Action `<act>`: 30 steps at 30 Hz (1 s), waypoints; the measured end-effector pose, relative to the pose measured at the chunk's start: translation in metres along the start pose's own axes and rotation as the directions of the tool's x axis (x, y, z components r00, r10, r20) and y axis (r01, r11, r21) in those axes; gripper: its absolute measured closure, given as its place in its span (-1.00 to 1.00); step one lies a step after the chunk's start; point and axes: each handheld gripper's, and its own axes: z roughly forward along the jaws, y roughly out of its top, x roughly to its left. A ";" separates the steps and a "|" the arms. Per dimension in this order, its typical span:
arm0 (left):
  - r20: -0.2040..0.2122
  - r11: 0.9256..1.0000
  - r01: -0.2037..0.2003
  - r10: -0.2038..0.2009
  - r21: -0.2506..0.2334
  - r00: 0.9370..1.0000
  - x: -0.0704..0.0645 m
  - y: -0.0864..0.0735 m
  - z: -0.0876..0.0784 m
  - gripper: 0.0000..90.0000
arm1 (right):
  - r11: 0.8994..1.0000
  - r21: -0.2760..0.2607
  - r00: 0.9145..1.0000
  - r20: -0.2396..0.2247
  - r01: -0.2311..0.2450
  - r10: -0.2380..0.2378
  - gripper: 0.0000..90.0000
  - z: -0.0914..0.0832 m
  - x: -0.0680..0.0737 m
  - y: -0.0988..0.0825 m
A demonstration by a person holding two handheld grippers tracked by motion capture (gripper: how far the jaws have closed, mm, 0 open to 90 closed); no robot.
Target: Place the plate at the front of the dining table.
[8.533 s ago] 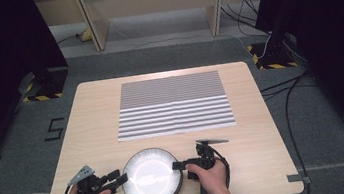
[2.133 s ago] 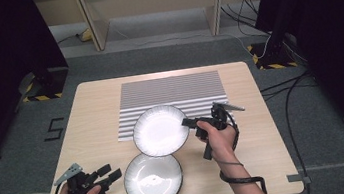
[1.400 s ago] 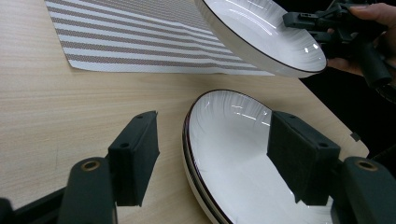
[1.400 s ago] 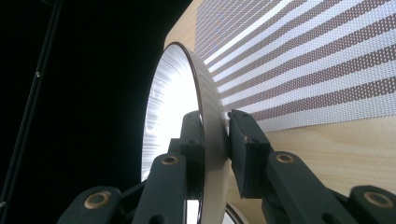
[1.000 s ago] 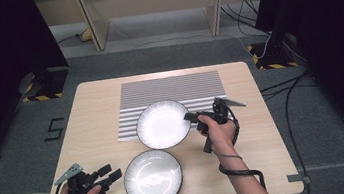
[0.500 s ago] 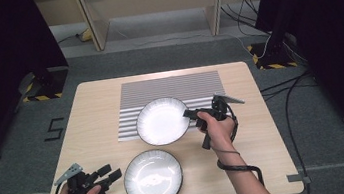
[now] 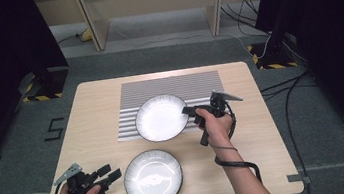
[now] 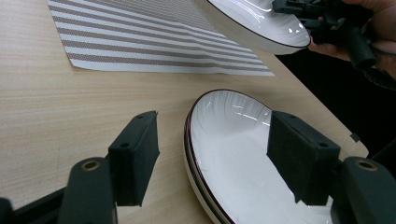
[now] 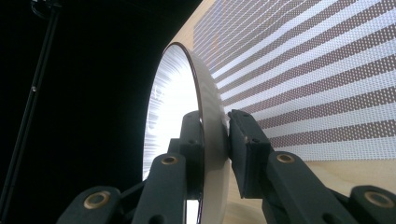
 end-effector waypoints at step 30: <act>0.002 1.000 0.002 -0.002 -0.001 1.000 0.000 0.000 0.001 -0.26 | 0.999 -0.037 1.000 0.004 -0.017 0.017 0.68 0.001 0.003 0.016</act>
